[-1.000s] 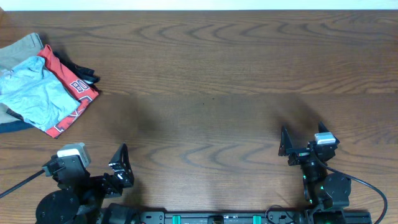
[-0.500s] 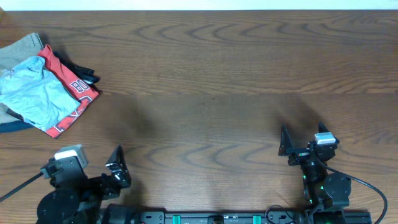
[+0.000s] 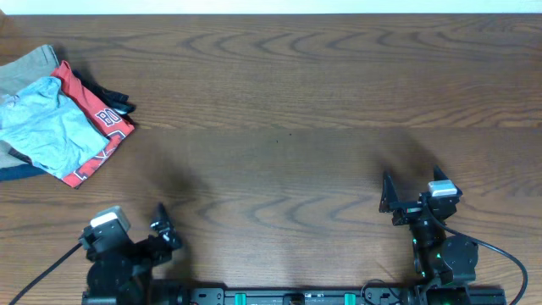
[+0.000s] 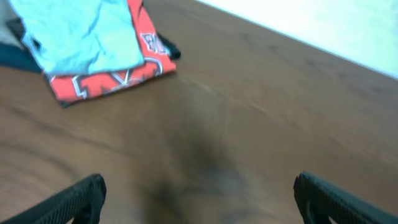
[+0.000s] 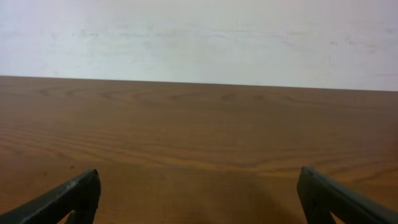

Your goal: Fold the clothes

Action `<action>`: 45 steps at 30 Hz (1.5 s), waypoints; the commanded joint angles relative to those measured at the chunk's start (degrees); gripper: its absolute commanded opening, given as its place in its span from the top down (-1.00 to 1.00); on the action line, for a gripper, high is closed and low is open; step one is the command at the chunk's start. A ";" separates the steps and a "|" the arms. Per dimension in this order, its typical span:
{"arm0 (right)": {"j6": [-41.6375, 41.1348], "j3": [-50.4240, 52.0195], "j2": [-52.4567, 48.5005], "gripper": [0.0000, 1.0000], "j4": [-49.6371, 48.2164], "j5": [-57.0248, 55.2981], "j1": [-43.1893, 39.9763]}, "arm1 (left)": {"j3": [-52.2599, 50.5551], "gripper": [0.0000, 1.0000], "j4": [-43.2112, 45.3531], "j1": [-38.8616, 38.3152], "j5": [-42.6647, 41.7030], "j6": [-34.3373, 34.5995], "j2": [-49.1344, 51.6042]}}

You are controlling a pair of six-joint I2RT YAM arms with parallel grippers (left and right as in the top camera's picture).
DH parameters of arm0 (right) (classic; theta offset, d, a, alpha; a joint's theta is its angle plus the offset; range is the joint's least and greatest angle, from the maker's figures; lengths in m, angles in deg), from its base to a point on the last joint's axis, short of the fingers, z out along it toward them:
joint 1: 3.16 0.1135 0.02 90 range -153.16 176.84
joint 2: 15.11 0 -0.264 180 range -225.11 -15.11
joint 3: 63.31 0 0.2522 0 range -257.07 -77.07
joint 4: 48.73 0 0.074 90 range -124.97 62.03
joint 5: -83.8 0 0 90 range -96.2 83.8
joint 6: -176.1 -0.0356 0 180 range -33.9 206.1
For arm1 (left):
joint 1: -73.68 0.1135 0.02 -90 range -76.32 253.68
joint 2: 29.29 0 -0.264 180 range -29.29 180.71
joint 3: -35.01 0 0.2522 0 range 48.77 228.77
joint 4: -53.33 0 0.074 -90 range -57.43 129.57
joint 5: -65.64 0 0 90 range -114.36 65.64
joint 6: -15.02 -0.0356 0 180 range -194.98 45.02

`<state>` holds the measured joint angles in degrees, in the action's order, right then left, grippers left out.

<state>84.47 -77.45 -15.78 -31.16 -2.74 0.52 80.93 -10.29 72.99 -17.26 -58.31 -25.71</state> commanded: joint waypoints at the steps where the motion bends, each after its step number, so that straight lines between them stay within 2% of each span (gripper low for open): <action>1: 1.05 0.07 0.39 -0.98 0.22 0.61 0.50 | -6.03 -0.96 4.81 0.48 0.90 -0.48 -3.50; 6: 1.05 0.07 0.39 -0.99 0.22 0.61 0.50 | -12.90 -0.95 17.20 0.46 1.11 -0.55 -3.48; 12: 1.05 0.07 0.39 -0.98 0.22 0.61 0.50 | -20.41 -0.96 37.77 0.48 1.11 -7.21 -3.48; 16: 1.05 0.07 0.39 -0.99 0.22 0.61 0.50 | -25.14 -0.96 47.84 0.48 1.07 -8.11 -3.48; 20: 1.07 0.07 0.39 -0.98 0.22 0.61 0.50 | -31.30 -0.95 56.85 0.48 -2.51 -9.60 -3.48; 25: 1.07 0.07 0.39 -0.98 0.22 0.61 0.50 | -31.91 -0.95 45.18 0.50 -5.60 -8.17 -3.48; 45: 1.07 0.07 0.39 -0.98 0.22 0.61 0.50 | -31.91 -0.96 45.66 0.50 -6.64 -8.04 -3.34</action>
<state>84.47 -77.45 -15.73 -31.20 -2.74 0.52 49.98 37.90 73.21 -24.02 -66.20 -28.66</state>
